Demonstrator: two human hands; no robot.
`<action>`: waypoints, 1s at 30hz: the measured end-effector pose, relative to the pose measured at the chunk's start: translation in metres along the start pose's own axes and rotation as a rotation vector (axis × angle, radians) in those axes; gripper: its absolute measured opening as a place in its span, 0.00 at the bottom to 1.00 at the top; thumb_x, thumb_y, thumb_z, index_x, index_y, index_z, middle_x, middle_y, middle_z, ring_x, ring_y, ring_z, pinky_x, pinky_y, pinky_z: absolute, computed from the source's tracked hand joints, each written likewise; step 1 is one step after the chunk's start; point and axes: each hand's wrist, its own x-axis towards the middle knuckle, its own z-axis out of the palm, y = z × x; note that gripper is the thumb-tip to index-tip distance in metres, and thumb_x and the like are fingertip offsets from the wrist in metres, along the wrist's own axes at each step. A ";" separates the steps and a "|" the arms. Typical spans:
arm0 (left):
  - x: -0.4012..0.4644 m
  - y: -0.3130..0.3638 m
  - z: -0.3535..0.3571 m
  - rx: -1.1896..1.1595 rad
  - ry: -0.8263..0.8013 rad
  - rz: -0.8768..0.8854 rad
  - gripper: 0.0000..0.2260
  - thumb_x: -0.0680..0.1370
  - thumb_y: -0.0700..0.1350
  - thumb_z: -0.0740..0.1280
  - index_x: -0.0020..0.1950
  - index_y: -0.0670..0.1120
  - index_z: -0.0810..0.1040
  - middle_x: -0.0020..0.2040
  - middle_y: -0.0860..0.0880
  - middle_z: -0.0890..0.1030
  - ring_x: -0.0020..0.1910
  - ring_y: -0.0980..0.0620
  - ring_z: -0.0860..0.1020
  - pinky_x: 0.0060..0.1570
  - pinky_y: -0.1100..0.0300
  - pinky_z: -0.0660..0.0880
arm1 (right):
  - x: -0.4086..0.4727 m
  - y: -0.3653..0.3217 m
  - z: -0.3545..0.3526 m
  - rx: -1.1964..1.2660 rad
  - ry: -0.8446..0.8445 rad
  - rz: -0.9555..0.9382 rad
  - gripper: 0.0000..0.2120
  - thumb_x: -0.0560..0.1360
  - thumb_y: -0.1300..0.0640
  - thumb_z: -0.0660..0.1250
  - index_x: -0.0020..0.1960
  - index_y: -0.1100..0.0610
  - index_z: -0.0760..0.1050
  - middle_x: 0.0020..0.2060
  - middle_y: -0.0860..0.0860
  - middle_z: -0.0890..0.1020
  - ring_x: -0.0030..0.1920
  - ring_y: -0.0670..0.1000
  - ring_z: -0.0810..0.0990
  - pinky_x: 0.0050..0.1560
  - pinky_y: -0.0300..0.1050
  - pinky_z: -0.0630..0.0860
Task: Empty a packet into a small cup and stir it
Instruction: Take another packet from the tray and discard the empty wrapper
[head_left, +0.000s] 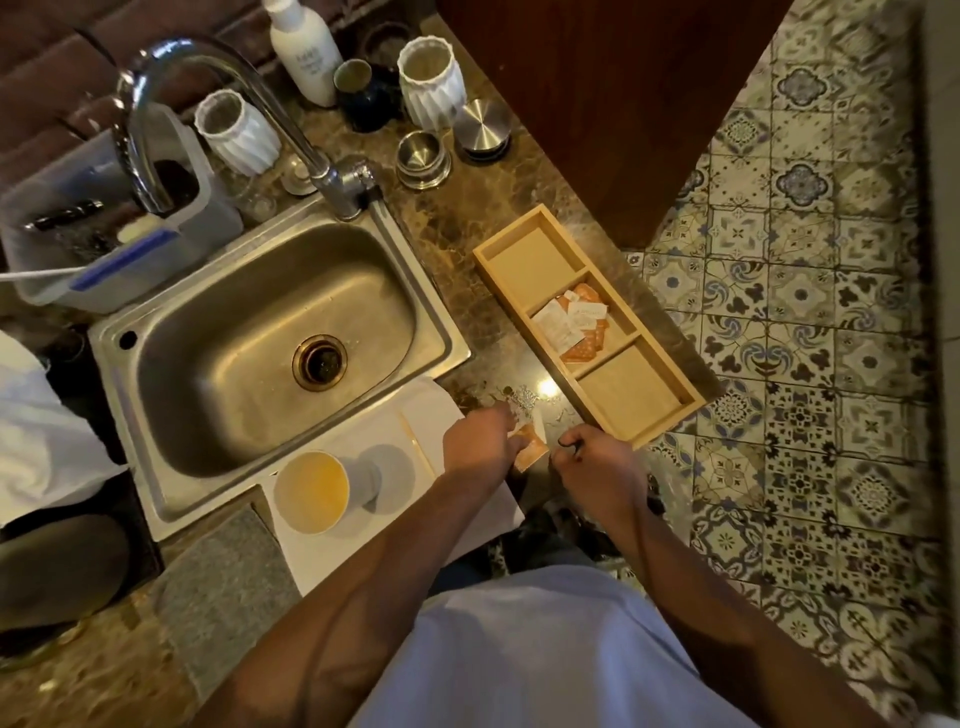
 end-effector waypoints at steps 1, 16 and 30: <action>0.001 -0.001 0.000 -0.027 -0.018 -0.019 0.12 0.77 0.56 0.71 0.53 0.49 0.79 0.51 0.49 0.84 0.50 0.46 0.81 0.42 0.57 0.70 | 0.001 0.000 0.001 -0.002 0.014 -0.007 0.06 0.74 0.49 0.63 0.48 0.44 0.78 0.38 0.42 0.82 0.38 0.46 0.81 0.41 0.49 0.83; -0.023 -0.013 -0.024 -0.094 -0.134 -0.024 0.06 0.74 0.50 0.69 0.42 0.50 0.75 0.39 0.52 0.78 0.40 0.51 0.77 0.34 0.58 0.67 | 0.016 -0.014 0.026 -0.184 0.151 -0.179 0.11 0.78 0.48 0.64 0.55 0.53 0.77 0.42 0.52 0.85 0.43 0.57 0.83 0.37 0.43 0.69; -0.035 -0.021 -0.035 -0.162 -0.105 -0.043 0.05 0.74 0.49 0.69 0.40 0.53 0.74 0.36 0.54 0.75 0.38 0.52 0.74 0.31 0.60 0.62 | 0.022 -0.045 0.024 -0.343 0.052 -0.143 0.22 0.79 0.52 0.65 0.71 0.44 0.65 0.49 0.53 0.85 0.48 0.58 0.84 0.42 0.49 0.76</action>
